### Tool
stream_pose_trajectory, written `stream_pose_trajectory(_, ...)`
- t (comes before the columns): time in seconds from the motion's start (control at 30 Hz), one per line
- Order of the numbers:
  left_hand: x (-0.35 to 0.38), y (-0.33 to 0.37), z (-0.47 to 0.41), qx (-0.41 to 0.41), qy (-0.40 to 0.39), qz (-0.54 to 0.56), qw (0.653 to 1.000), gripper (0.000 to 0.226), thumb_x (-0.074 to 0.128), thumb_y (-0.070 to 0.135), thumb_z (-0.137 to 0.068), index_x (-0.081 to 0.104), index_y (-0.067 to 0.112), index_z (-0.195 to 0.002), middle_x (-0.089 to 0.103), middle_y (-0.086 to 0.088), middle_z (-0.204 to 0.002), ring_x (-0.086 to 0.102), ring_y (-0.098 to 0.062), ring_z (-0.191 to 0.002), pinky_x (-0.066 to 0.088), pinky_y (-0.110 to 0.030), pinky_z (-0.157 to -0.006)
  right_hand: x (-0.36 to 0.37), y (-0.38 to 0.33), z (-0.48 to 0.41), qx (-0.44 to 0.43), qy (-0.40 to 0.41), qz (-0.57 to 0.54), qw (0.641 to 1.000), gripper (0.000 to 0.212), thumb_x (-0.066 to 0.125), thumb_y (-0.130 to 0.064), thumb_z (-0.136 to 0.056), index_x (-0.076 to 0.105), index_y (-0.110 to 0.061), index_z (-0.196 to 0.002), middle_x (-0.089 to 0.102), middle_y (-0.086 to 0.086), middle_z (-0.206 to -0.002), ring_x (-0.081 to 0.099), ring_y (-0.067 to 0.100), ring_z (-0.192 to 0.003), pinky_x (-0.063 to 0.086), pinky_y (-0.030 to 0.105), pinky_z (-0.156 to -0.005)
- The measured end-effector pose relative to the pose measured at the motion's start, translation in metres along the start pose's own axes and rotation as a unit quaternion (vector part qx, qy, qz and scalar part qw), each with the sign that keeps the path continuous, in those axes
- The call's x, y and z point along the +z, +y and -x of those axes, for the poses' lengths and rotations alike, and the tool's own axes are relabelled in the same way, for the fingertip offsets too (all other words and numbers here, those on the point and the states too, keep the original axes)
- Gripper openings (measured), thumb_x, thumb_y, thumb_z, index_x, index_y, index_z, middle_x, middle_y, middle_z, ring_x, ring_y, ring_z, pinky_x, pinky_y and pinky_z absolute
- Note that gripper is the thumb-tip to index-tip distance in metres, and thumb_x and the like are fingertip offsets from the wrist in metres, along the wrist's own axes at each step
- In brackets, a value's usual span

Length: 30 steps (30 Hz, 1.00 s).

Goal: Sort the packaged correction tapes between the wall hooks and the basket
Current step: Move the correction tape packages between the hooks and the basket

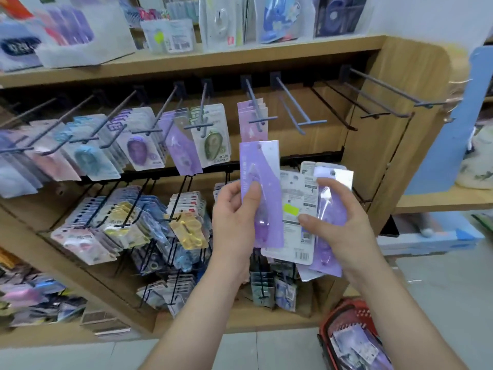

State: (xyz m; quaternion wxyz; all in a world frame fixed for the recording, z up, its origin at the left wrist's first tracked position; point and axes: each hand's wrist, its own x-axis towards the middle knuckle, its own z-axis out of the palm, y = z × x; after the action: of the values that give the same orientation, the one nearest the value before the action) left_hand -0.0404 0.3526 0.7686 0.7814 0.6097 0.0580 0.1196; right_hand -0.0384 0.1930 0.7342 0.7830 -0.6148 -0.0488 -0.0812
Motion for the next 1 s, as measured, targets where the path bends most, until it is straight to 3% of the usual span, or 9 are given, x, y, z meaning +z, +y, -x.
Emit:
stream_pose_trajectory(0.1,-0.024,0.002,-0.003,0.016,0.035,0.028,0.999,0.014,0.062,0.019,-0.093,0.057,0.010,-0.102,0.070,0.008,-0.068,0.058,-0.008,-0.056,0.048,-0.022,-0.053,0.017,0.013,-0.006,0.015,-0.006,-0.004,1.000,0.056,0.080,0.005,-0.071,0.064,-0.030,-0.112,0.065,0.003,-0.126,0.068,0.014,-0.103,0.057,0.025,-0.072)
stream_pose_trajectory(0.23,-0.068,0.006,-0.008,0.056,0.075,0.020,0.995,0.008,0.062,0.016,-0.091,0.058,0.017,-0.099,0.069,0.006,-0.067,0.058,-0.009,-0.057,0.049,-0.022,-0.056,0.043,0.027,-0.014,0.027,-0.033,0.015,0.999,0.056,0.082,0.002,-0.073,0.063,-0.031,-0.114,0.064,0.001,-0.127,0.064,0.021,-0.115,0.060,0.035,-0.082)
stream_pose_trajectory(0.4,-0.107,0.014,-0.029,0.085,0.102,0.011,0.991,0.009,0.062,0.015,-0.092,0.057,0.019,-0.099,0.072,0.004,-0.070,0.060,-0.008,-0.058,0.051,-0.020,-0.056,0.077,0.029,-0.023,0.017,-0.063,0.027,0.997,0.055,0.079,0.005,-0.074,0.060,-0.025,-0.116,0.068,-0.025,-0.110,0.065,0.002,-0.106,0.058,0.025,-0.078)
stream_pose_trajectory(0.57,-0.123,0.017,-0.050,0.087,0.086,-0.014,0.992,0.021,0.065,0.030,-0.083,0.057,0.021,-0.100,0.073,0.003,-0.074,0.062,-0.010,-0.061,0.052,-0.024,-0.058,0.099,0.031,-0.030,0.027,-0.070,0.013,0.997,0.055,0.078,0.009,-0.074,0.061,-0.025,-0.115,0.071,-0.008,-0.115,0.069,0.011,-0.104,0.059,0.026,-0.075)
stream_pose_trajectory(0.73,-0.129,0.017,-0.068,0.076,0.084,-0.039,0.993,0.014,0.062,0.025,-0.094,0.058,0.017,-0.106,0.066,0.005,-0.064,0.055,-0.008,-0.053,0.045,-0.020,-0.052,0.112,0.034,-0.036,0.024,-0.069,0.019,0.997,0.056,0.079,0.007,-0.074,0.062,-0.027,-0.115,0.066,-0.004,-0.124,0.067,0.013,-0.110,0.059,0.028,-0.077)
stream_pose_trajectory(0.87,-0.136,0.017,-0.076,0.107,0.075,-0.105,0.986,0.028,0.062,0.030,-0.095,0.051,0.035,-0.121,0.061,-0.014,-0.069,0.053,-0.019,-0.061,0.044,-0.034,-0.059,0.120,0.038,-0.040,0.021,-0.064,0.013,0.998,0.056,0.080,0.006,-0.073,0.063,-0.030,-0.112,0.065,-0.003,-0.127,0.065,0.016,-0.114,0.059,0.032,-0.083)
stream_pose_trajectory(0.93,-0.144,0.016,-0.078,0.125,0.030,-0.159,0.979,0.042,0.061,0.026,-0.097,0.044,0.047,-0.129,0.063,-0.017,-0.082,0.060,-0.019,-0.073,0.048,-0.038,-0.068,0.123,0.040,-0.041,0.024,-0.060,0.005,0.998,0.056,0.081,0.004,-0.071,0.063,-0.031,-0.110,0.066,-0.007,-0.124,0.066,0.016,-0.113,0.059,0.032,-0.083)
stream_pose_trajectory(1.0,-0.153,0.016,-0.076,0.118,-0.026,-0.202,0.972,0.058,0.063,0.015,-0.096,0.043,0.055,-0.132,0.066,-0.007,-0.117,0.066,-0.021,-0.098,0.055,-0.048,-0.082,0.124,0.041,-0.043,0.026,-0.059,0.003,0.998,0.056,0.082,0.000,-0.070,0.063,-0.032,-0.111,0.067,-0.010,-0.123,0.066,0.015,-0.113,0.059,0.034,-0.085)
